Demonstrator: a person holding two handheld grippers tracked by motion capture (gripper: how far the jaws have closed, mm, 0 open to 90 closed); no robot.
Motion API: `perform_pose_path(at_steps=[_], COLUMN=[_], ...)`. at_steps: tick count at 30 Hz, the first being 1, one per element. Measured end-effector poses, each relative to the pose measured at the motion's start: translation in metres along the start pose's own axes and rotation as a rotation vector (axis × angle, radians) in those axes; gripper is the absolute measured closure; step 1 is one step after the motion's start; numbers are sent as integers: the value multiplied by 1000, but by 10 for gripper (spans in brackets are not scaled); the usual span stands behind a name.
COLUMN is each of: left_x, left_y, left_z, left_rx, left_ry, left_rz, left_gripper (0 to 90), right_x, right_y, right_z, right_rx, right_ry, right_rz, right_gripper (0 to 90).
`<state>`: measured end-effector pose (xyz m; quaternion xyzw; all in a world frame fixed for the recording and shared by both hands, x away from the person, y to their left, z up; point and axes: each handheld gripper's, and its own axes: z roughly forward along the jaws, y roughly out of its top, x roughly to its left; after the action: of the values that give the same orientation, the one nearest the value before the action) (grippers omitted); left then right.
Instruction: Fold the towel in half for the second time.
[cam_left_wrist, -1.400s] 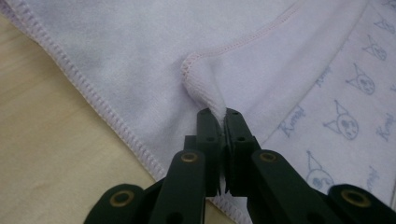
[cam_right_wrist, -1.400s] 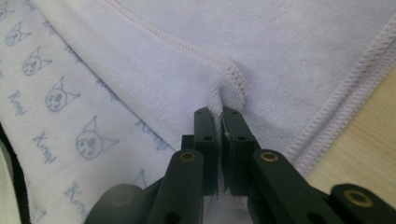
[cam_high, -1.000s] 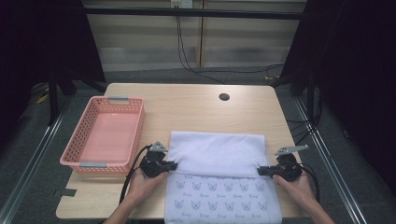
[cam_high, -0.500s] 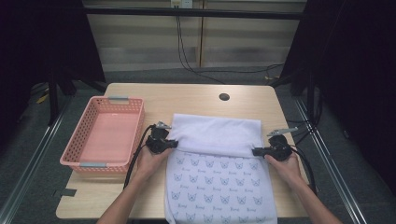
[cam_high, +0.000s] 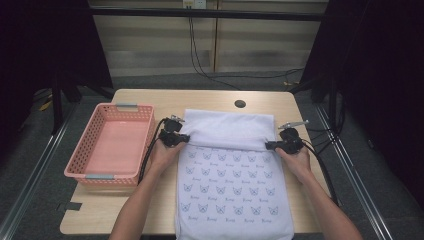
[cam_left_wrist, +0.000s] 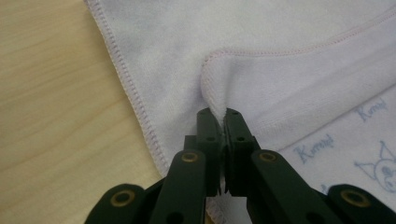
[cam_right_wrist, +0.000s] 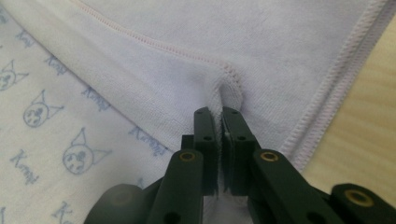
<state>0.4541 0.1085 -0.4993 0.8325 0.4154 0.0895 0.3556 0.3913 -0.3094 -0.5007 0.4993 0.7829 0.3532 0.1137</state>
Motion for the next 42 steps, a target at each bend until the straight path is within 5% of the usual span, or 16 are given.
perform_pose_path(at_steps=[2, 6, 12, 14, 15, 18, 20, 24, 32, 37, 42], left_x=[1, 8, 16, 16, 13, 9, -3, -21, -34, -52, -66], left_y=[1, 5, 8, 9, 10, 11, 16, 24, 22, 20, 13], left_z=[1, 6, 10, 10, 7, -1, -21, -52, -115, -152, -180], left_rx=[-7, -25, -39, -39, -6, -23, -62, -126, -261, -298, -339], left_ry=[4, 21, 14, 15, -16, -42, -76, -78, -126, -135, -160], left_rz=[-2, 8, -42, -46, -61, -68, -24, 34, 71, 119, 113], left_gripper=[870, 870, 869, 867, 867, 867, 867, 866, 862, 865, 864], right_x=[-4, -4, -9, -10, -10, -12, -12, -4, 7, 27, 45], right_y=[5, 14, 21, 21, 21, 22, 29, 37, 34, 28, 20], right_z=[4, 14, 22, 22, 20, 10, -10, -36, -95, -133, -165], right_rx=[-4, -29, -56, -62, -64, -102, -164, -219, -306, -340, -382], right_ry=[-3, -55, -69, -58, -38, -11, 32, 58, 110, 143, 164], right_rz=[27, -16, 24, 33, 46, 48, 59, 39, -16, -74, -112], right_gripper=[856, 859, 859, 860, 863, 864, 864, 864, 863, 862, 862])
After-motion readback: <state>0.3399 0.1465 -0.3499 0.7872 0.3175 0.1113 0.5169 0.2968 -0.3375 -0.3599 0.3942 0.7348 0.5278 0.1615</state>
